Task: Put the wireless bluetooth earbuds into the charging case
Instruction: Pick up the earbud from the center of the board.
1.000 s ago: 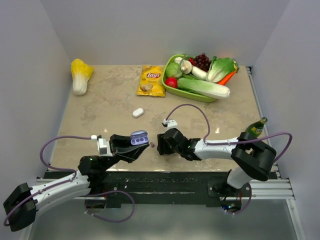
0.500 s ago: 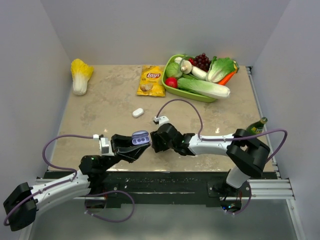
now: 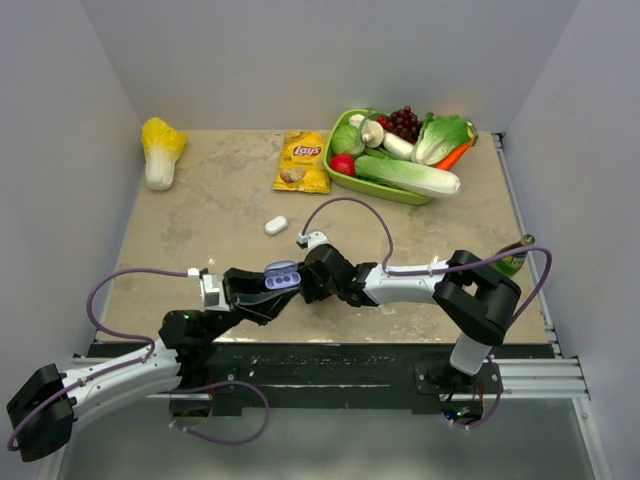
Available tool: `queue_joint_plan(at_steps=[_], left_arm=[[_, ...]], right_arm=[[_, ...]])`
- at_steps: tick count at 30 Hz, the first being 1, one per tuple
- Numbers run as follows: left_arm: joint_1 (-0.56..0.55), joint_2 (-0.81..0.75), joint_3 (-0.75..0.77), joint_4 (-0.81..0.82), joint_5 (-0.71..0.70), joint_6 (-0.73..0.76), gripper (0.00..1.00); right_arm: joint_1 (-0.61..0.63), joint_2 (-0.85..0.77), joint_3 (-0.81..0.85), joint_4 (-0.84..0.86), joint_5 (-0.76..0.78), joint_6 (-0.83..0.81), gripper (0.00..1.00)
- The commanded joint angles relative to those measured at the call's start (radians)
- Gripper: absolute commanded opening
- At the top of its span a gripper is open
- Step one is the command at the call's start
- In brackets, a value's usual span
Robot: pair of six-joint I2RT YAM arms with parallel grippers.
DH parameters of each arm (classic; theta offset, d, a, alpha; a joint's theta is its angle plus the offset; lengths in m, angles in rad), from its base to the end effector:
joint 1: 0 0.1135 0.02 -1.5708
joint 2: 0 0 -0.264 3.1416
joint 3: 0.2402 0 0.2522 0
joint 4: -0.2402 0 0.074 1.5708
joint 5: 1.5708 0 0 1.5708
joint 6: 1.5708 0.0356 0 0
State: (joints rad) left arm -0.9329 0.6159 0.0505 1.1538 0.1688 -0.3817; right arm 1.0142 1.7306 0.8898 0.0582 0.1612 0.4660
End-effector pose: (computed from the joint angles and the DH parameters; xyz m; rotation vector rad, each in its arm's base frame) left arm 0.0751 -0.1114 0.2460 0.4493 0.9733 -1.2802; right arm 0.1884 0.2920 0.1547 -0.5730 2.3361 0.5308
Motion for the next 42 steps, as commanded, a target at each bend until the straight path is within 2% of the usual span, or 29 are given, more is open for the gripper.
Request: queue_joint_plan(at_steps=[1, 12, 19, 26, 29, 34, 37, 42], left_arm=[[-0.006, -0.002, -0.233, 0.029, -0.017, 0.017, 0.00], [-0.006, 0.005, -0.233, 0.032, -0.018, 0.020, 0.00], [-0.006, 0.007, -0.233, 0.032, -0.017, 0.018, 0.00], [-0.007, 0.007, -0.233, 0.032, -0.014, 0.015, 0.00], [-0.006, -0.001, -0.229, 0.024, -0.012, 0.017, 0.00], [-0.006, -0.008, -0.225, 0.011, -0.020, 0.017, 0.00], [-0.006, -0.004, -0.219, 0.009, -0.028, 0.015, 0.00], [-0.006, 0.028, -0.204, 0.018, -0.051, 0.007, 0.00]], right_arm=[[0.000, -0.006, 0.043, 0.006, 0.014, -0.020, 0.50], [-0.002, 0.009, 0.057, 0.011, 0.024, -0.035, 0.38], [-0.002, 0.020, 0.055, 0.014, 0.020, -0.044, 0.26], [-0.002, 0.021, 0.049, 0.012, 0.024, -0.050, 0.11], [-0.002, -0.008, 0.029, 0.017, 0.058, -0.040, 0.00], [-0.014, -0.123, -0.043, 0.003, 0.115, -0.046, 0.00], [-0.017, -0.251, -0.087, -0.034, 0.155, -0.059, 0.00], [-0.016, -0.573, -0.132, -0.162, 0.224, -0.108, 0.00]])
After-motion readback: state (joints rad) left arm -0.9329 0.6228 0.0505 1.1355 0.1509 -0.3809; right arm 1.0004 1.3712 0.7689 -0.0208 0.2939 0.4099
